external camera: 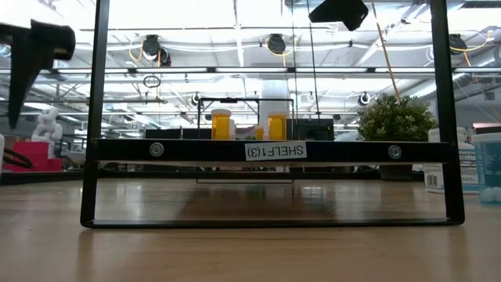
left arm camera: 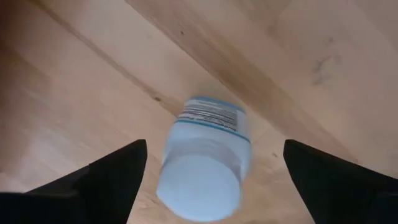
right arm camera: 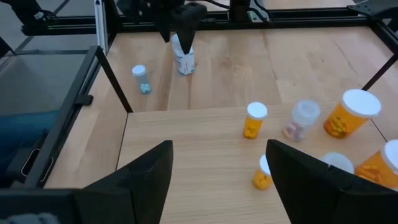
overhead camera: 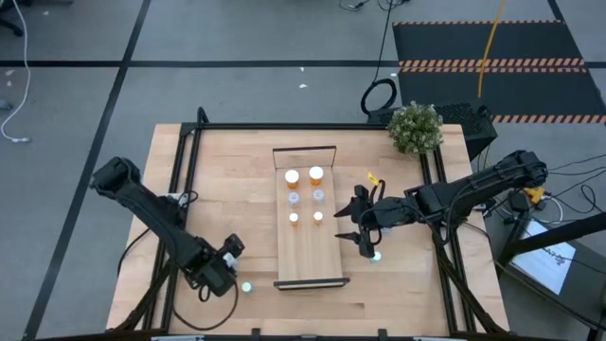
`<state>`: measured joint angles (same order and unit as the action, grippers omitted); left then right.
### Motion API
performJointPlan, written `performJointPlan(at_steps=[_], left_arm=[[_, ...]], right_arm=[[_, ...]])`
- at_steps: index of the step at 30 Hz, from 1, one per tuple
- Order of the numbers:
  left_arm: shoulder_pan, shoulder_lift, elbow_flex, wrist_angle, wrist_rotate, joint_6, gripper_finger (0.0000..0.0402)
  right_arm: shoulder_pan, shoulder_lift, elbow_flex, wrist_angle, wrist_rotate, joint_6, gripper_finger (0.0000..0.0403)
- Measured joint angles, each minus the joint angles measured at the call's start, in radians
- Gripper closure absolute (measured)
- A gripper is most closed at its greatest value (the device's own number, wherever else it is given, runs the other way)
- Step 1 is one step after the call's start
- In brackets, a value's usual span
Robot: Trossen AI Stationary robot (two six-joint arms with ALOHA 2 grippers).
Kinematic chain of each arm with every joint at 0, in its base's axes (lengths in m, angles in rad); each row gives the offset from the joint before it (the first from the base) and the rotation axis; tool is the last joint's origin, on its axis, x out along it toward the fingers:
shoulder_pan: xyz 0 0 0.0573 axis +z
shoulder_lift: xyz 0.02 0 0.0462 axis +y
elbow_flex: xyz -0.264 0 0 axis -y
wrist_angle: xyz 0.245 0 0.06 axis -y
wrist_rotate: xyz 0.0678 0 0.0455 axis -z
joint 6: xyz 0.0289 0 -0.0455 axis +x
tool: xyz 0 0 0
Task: Pick and place medicine bottles onto shelf by color
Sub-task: Put the left white blue medicine bottle on the shelf
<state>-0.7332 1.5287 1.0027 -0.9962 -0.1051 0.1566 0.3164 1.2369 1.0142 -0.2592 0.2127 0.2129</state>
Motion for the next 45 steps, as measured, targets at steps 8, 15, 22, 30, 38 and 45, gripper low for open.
performJointPlan(at_steps=[8,15,22,30,38,45], left_arm=[[0.036,0.063,0.000,0.003,-0.023,0.079,0.0041],[0.058,0.068,0.000,0.017,0.008,0.103,0.0055],[0.059,0.068,0.000,0.034,0.008,0.127,0.0135],[0.059,0.067,0.000,0.039,-0.007,0.030,0.0162],[0.063,0.067,0.000,0.048,-0.035,-0.130,0.0046],[0.067,0.067,-0.025,0.070,-0.039,-0.189,0.0025]], right_arm=[[0.000,0.000,0.000,-0.001,-0.003,0.000,0.0152],[0.000,0.000,0.000,-0.004,-0.004,-0.002,0.0152],[0.000,0.000,-0.001,-0.004,-0.004,-0.008,0.0152],[0.000,0.000,-0.001,-0.003,-0.004,-0.012,0.0152],[0.000,0.000,-0.001,-0.003,-0.004,-0.012,0.0152],[0.000,0.000,-0.001,-0.003,-0.005,-0.012,0.0152]])
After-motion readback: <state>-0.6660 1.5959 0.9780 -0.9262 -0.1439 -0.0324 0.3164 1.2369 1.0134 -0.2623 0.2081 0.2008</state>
